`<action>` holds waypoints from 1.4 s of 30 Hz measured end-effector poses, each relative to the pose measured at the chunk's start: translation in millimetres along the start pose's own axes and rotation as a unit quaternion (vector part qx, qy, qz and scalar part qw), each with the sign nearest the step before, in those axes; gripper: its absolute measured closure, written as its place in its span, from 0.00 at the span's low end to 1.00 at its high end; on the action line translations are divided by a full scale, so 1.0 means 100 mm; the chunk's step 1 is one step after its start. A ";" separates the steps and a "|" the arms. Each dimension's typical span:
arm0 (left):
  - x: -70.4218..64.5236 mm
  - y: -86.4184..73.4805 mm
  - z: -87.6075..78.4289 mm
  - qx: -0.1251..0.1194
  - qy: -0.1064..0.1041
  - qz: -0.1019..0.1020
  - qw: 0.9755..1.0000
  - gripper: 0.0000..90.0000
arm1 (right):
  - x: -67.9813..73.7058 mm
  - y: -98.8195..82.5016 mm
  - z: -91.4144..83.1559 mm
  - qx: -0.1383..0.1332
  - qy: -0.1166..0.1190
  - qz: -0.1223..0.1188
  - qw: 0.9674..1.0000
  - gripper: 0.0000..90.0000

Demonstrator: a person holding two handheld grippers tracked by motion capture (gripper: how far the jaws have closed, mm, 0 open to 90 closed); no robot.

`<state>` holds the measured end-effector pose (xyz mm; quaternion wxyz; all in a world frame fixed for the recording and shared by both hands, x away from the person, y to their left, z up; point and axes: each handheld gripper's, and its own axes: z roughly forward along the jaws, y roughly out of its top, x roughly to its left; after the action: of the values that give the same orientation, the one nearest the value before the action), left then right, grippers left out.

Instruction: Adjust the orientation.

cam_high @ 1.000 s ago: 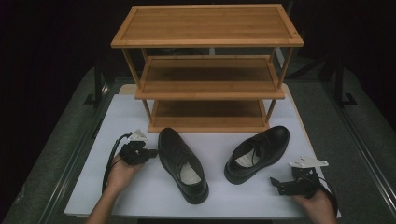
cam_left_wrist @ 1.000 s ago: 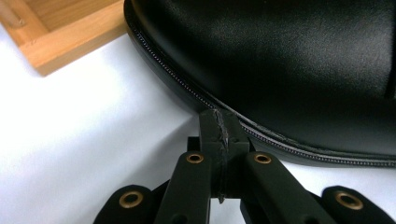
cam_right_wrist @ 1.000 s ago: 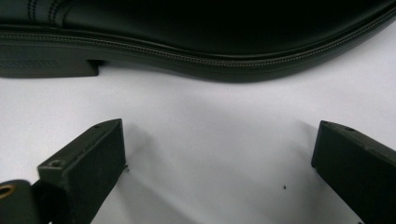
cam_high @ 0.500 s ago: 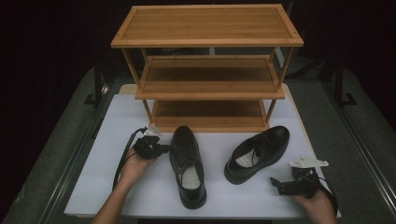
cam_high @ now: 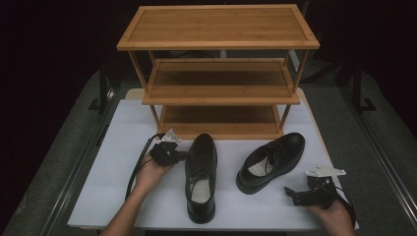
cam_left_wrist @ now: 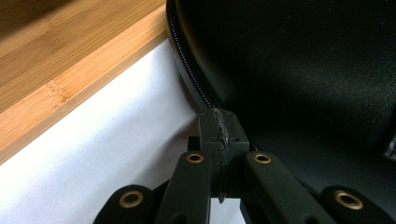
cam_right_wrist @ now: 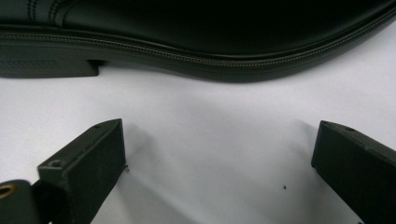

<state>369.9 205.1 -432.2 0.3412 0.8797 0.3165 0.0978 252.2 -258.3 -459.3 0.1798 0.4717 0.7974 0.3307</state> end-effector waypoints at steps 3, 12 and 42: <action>0.02 -0.01 -0.01 -0.004 -0.006 -0.005 1.000 1.00 | 0.00 0.00 0.00 0.000 0.000 0.000 1.000 0.03; 0.10 -0.14 -0.19 -0.020 0.001 -0.020 1.000 0.56 | 0.00 0.00 0.00 0.000 0.000 -0.001 1.000 0.03; -0.04 -1.07 -0.82 0.012 0.042 -0.008 0.999 0.01 | 0.00 0.00 0.00 0.002 0.000 0.001 1.000 0.03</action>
<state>282.7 307.4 -442.1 0.3178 0.8765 0.3383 0.1280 252.3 -258.0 -459.0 0.1784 0.4731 0.7975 0.3291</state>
